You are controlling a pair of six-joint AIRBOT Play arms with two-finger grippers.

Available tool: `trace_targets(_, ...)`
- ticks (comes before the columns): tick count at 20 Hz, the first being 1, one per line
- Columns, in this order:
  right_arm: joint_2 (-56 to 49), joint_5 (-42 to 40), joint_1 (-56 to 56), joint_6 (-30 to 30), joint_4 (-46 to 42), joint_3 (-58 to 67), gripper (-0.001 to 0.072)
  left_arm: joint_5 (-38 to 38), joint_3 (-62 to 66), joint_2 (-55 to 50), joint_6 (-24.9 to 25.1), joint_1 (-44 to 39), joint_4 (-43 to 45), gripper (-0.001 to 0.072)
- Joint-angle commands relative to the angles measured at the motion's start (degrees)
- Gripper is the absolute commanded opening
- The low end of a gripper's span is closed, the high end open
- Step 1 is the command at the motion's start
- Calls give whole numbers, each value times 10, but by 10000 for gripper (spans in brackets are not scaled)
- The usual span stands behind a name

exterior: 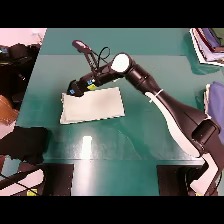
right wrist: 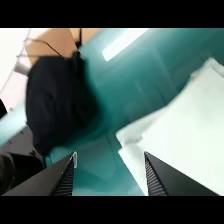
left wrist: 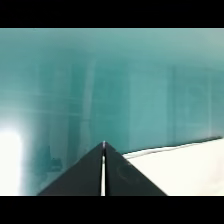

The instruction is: Fold the shirts.

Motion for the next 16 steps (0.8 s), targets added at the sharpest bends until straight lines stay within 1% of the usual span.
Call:
trace_targets(1,15,54,-40,10,-31,-41,506,-13,0,8,0,15,-4,31)
trace_targets(3,57,63,-96,14,-31,-120,505,-24,0,8,2,15,-4,31)
trace_targets(7,131,62,-218,51,-40,-300,509,-36,0,8,2,15,-5,31)
trace_targets(8,139,62,-244,53,-38,-335,513,-37,0,8,2,15,-7,31)
trace_targets(10,137,59,-282,52,-26,-386,630,-36,0,8,2,15,-18,31)
trace_targets(12,116,47,-292,51,20,-410,627,-36,0,8,2,15,-24,31)
trace_targets(13,99,46,-289,41,42,-409,624,-35,0,8,2,15,-24,31)
trace_targets(16,37,45,-258,37,82,-366,623,-35,0,5,2,15,-26,31)
